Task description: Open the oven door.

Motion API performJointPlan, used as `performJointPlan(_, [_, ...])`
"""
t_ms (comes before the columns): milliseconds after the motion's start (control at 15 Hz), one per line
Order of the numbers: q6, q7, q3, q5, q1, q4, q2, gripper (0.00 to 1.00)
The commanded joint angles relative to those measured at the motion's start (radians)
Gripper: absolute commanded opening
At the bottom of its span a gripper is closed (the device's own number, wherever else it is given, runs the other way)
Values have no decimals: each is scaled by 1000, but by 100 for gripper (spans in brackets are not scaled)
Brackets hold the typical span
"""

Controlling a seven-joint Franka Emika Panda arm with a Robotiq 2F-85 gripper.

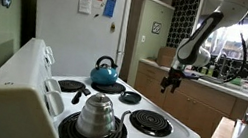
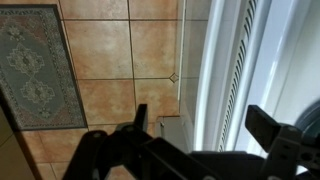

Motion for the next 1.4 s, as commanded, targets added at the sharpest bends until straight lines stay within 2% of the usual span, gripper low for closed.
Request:
performJointPlan(0, [6, 8, 9, -7, -11, 7, 20, 100])
performJointPlan(267, [10, 9, 11, -9, -15, 23, 45, 100])
performJointPlan(467, [23, -152, 74, 184, -38, 100, 125, 100])
performJointPlan(600, [33, -287, 142, 334, -68, 149, 174, 100])
performJointPlan(800, [36, -407, 206, 441, -109, 215, 256, 100])
performJointPlan(1067, [37, -516, 250, 499, -167, 257, 335, 100])
performJointPlan(1333, [50, -643, 307, 555, -258, 286, 397, 100])
